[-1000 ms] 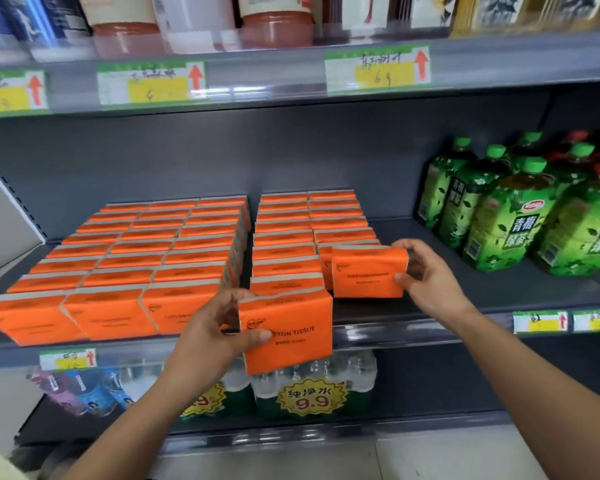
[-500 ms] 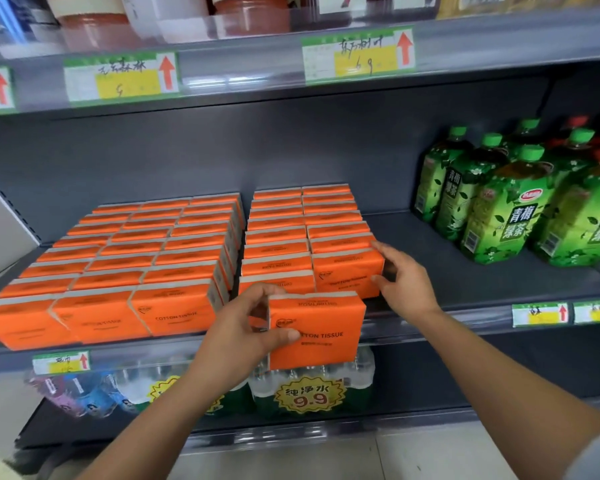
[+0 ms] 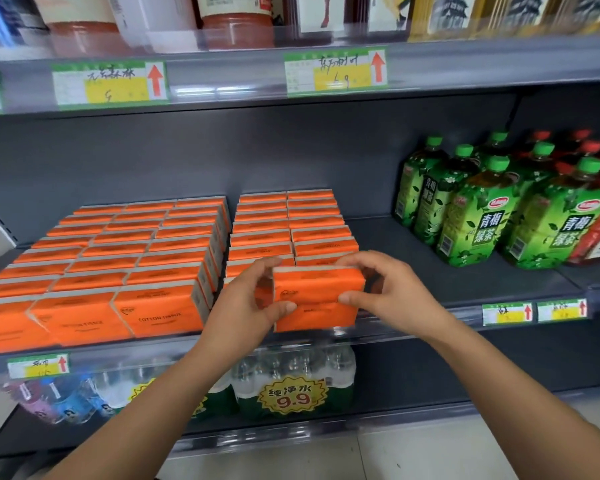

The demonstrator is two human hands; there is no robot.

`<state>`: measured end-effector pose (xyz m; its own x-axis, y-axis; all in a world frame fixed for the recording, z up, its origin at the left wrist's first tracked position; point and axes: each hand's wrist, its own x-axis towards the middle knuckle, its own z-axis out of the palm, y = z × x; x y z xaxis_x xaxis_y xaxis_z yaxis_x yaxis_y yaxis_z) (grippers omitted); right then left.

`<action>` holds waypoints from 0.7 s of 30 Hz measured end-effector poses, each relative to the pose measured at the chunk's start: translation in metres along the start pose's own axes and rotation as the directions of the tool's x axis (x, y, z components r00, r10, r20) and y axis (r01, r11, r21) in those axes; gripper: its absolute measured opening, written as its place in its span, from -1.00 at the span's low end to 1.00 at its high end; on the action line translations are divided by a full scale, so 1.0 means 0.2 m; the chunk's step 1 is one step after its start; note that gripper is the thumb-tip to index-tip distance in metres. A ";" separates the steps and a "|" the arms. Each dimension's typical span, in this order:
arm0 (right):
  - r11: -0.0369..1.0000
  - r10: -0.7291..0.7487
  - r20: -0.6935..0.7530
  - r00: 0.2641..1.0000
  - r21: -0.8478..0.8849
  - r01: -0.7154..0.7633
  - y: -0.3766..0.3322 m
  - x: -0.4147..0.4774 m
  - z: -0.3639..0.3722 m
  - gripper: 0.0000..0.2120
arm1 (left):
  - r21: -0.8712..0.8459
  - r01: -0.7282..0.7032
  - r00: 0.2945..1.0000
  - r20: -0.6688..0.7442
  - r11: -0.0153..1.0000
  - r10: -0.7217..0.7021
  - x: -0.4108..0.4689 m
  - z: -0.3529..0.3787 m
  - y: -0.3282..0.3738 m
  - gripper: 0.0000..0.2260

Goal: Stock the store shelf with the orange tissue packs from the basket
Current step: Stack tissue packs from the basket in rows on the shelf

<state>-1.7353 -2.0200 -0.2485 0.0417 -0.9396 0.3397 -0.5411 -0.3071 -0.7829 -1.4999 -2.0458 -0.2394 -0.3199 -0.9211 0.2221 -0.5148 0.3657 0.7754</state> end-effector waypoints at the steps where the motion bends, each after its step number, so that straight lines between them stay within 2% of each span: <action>1: 1.000 0.003 -0.043 0.999 0.012 -0.003 0.01 0.01 -0.02 -0.57 | 0.184 -0.069 0.997 -0.011 0.980 0.072 0.00 -0.01 -0.01 -0.44; 3: 1.000 0.023 -0.094 0.995 0.017 -0.021 0.04 0.02 -0.06 -0.53 | 0.521 -0.211 0.972 0.025 0.827 0.232 0.02 -0.03 -0.03 -0.38; 4: 1.000 0.031 -0.101 0.994 0.003 -0.031 0.05 0.02 -0.07 -0.51 | 0.619 -0.245 0.964 0.073 0.746 0.256 0.02 -0.03 -0.05 -0.37; 7: 0.999 0.044 -0.099 0.994 -0.024 -0.046 0.09 0.02 -0.09 -0.50 | 0.743 -0.269 0.963 0.197 0.613 0.184 0.03 -0.02 -0.11 -0.34; 11: 0.995 0.035 -0.129 0.991 -0.084 -0.046 0.15 0.03 -0.10 -0.55 | 0.773 -0.279 0.960 0.248 0.570 0.133 0.04 -0.01 -0.13 -0.36; 17: 0.971 0.051 -0.146 0.988 -0.225 -0.083 0.21 0.04 -0.04 -0.59 | 0.753 -0.303 0.953 0.242 0.584 0.182 0.04 0.00 -0.16 -0.34; 21: 0.925 0.061 -0.140 0.988 -0.364 -0.108 0.20 0.05 0.02 -0.58 | 0.766 -0.317 0.948 0.240 0.559 0.208 0.04 0.00 -0.19 -0.32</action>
<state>-1.7538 -2.0421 -0.2785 -0.1092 -0.9262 0.3609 -0.8106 -0.1272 -0.5717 -1.4826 -2.0678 -0.2667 -0.6016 -0.7650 0.2297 -0.7958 0.5988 -0.0900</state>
